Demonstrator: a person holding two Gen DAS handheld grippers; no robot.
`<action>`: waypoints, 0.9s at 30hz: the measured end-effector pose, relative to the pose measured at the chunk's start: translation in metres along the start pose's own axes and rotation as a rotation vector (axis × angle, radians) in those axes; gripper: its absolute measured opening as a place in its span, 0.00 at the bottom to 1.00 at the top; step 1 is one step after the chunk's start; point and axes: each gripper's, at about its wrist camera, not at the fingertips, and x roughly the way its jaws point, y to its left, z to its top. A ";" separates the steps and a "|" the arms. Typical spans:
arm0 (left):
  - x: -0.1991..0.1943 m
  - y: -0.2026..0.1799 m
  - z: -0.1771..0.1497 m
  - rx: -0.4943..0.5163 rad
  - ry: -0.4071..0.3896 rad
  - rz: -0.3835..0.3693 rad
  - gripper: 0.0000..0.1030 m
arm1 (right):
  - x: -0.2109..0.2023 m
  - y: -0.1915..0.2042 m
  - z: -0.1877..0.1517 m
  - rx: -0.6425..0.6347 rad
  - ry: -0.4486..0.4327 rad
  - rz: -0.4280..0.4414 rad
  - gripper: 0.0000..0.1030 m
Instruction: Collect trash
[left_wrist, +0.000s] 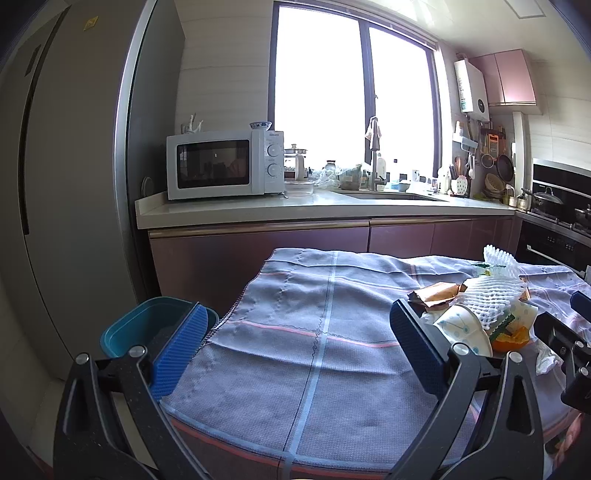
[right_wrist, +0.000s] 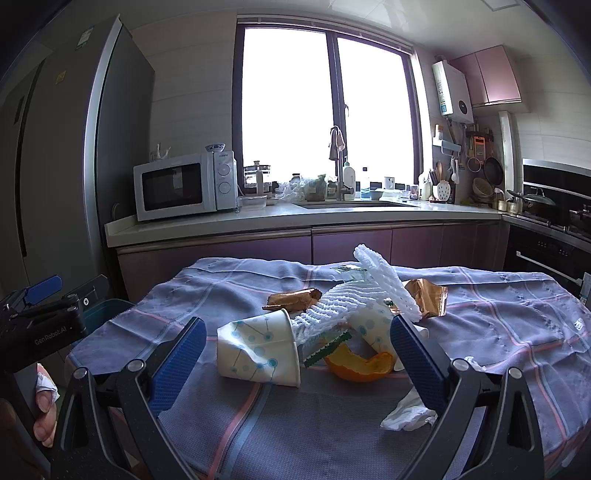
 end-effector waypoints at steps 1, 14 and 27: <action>0.000 -0.001 0.000 0.002 -0.001 0.004 0.95 | 0.000 0.000 0.000 0.000 0.000 0.000 0.93; 0.004 0.000 -0.003 -0.006 0.007 0.004 0.95 | 0.005 0.000 -0.003 0.004 0.008 0.008 0.93; 0.005 -0.001 -0.004 -0.008 0.010 0.005 0.95 | 0.004 -0.002 -0.004 0.009 0.013 0.013 0.93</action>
